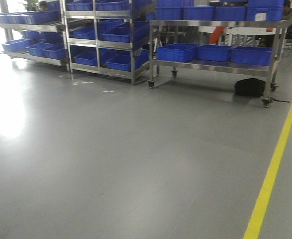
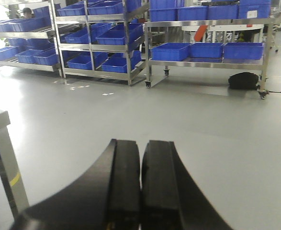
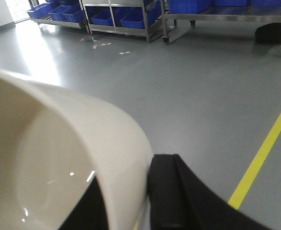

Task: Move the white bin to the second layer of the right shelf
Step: 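Drive the base along the yellow floor line carrying the bin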

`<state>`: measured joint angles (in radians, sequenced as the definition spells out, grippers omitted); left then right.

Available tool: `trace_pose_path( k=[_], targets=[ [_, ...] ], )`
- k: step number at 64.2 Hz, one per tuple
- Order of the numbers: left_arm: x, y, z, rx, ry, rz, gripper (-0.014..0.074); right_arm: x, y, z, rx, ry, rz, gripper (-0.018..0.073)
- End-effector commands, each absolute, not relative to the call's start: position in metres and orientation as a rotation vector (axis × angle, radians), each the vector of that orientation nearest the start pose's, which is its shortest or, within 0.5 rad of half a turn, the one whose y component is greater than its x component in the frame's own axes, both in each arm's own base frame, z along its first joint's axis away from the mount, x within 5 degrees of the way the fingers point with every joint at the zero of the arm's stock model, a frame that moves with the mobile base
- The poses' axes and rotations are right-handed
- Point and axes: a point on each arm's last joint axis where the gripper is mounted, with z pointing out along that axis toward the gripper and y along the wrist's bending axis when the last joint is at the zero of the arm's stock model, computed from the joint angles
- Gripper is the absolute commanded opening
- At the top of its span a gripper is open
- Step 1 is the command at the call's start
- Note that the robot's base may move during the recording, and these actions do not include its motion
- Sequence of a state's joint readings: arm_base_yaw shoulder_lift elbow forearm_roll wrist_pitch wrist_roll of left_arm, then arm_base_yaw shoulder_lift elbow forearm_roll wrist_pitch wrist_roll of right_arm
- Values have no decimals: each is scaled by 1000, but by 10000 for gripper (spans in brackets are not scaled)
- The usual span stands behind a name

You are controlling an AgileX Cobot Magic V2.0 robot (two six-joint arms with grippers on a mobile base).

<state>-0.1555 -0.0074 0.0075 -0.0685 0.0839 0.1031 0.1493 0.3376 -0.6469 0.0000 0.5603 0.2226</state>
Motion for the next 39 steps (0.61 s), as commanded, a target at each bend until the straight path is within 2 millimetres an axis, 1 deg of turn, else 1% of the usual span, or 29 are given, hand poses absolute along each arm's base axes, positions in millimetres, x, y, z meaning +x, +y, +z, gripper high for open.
trace_pose_path(
  k=[1, 39],
  targets=[
    [56, -9, 199, 139, 1501, -107, 85, 59, 8, 374, 58, 1616, 271, 57],
    [56, -9, 199, 139, 1501, -107, 85, 59, 8, 374, 58, 1616, 271, 57]
  ],
)
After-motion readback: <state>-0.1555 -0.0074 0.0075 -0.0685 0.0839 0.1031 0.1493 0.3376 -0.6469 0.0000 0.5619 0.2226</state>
